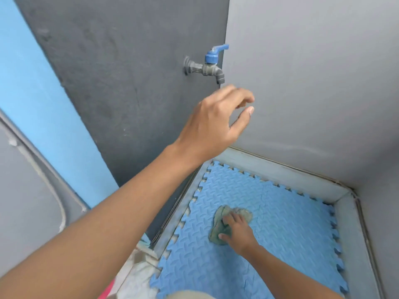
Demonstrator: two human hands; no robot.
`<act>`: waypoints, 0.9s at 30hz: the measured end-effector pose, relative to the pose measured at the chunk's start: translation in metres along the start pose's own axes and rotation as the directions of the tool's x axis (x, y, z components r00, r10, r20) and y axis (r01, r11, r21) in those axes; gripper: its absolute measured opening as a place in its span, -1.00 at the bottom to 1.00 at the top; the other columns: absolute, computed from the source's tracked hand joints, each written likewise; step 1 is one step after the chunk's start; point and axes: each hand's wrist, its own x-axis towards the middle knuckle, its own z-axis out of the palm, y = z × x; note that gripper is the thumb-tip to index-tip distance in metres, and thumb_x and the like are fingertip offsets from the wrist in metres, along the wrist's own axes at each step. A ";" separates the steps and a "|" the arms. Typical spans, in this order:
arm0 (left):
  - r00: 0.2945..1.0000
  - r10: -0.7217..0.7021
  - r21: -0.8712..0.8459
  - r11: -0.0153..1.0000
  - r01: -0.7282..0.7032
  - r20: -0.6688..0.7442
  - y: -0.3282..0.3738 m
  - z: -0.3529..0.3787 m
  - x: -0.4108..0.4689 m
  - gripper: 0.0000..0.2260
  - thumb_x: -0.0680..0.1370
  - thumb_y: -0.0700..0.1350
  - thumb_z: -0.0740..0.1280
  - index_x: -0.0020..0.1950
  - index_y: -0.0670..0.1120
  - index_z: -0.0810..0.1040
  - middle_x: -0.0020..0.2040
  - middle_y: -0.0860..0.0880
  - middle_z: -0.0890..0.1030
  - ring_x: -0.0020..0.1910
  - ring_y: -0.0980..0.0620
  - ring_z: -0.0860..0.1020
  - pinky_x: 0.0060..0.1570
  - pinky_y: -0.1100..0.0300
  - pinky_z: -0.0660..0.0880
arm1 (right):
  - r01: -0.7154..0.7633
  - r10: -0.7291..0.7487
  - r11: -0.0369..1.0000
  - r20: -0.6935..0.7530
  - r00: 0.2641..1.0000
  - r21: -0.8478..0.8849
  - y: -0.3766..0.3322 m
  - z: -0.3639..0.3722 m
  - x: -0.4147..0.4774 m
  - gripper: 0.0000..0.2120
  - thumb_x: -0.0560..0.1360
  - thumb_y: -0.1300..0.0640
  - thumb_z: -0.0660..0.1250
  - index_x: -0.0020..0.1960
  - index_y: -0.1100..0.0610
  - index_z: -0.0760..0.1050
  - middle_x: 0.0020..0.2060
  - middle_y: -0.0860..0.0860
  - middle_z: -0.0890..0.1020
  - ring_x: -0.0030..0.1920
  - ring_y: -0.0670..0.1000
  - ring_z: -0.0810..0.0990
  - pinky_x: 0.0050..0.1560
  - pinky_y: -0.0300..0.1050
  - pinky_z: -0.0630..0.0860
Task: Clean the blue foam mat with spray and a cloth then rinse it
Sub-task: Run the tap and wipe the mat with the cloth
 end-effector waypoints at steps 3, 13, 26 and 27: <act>0.990 0.040 0.194 0.981 -0.013 -0.134 -0.005 0.008 0.058 -0.71 0.56 -0.06 0.32 0.21 -0.17 0.57 0.09 -0.10 0.56 0.09 -0.05 0.54 0.05 0.11 0.47 | -0.071 0.072 0.997 0.041 0.997 -0.034 -0.004 0.000 0.015 -0.19 0.54 -0.23 0.36 0.64 -0.02 0.08 0.68 0.00 -0.04 0.66 0.18 -0.08 0.56 0.22 0.11; 0.868 -0.496 0.595 0.693 0.407 -0.016 -0.044 0.014 0.143 -0.66 0.69 0.07 0.14 0.09 -0.20 0.48 0.25 -0.24 0.52 0.23 -0.29 0.48 0.02 -0.02 0.38 | -0.198 0.198 0.980 0.038 0.979 -0.019 -0.014 0.025 0.039 0.02 0.51 -0.31 0.32 0.67 0.04 -0.24 0.67 0.11 -0.13 0.64 0.31 -0.20 0.57 0.30 -0.01; 0.904 -0.423 0.353 0.857 0.375 0.068 -0.071 0.009 0.136 -0.49 0.60 0.14 0.21 -0.26 -0.28 0.55 -0.34 -0.18 0.66 -0.19 -0.13 0.65 -0.15 -0.01 0.59 | -0.161 0.170 0.985 -0.207 0.963 0.059 0.013 0.048 0.019 -0.33 0.55 0.05 0.28 0.61 0.08 0.15 0.64 0.11 0.06 0.66 0.19 -0.04 0.60 0.22 0.06; 0.907 -0.414 0.336 0.868 0.366 0.081 -0.071 0.008 0.136 -0.50 0.60 0.14 0.22 -0.25 -0.26 0.59 -0.38 -0.13 0.65 -0.26 -0.06 0.66 -0.14 0.05 0.60 | -0.175 0.188 0.982 -0.233 0.954 0.078 0.011 0.050 0.017 -0.37 0.54 -0.03 0.27 0.57 0.08 0.25 0.62 0.13 0.15 0.64 0.21 0.02 0.59 0.24 0.08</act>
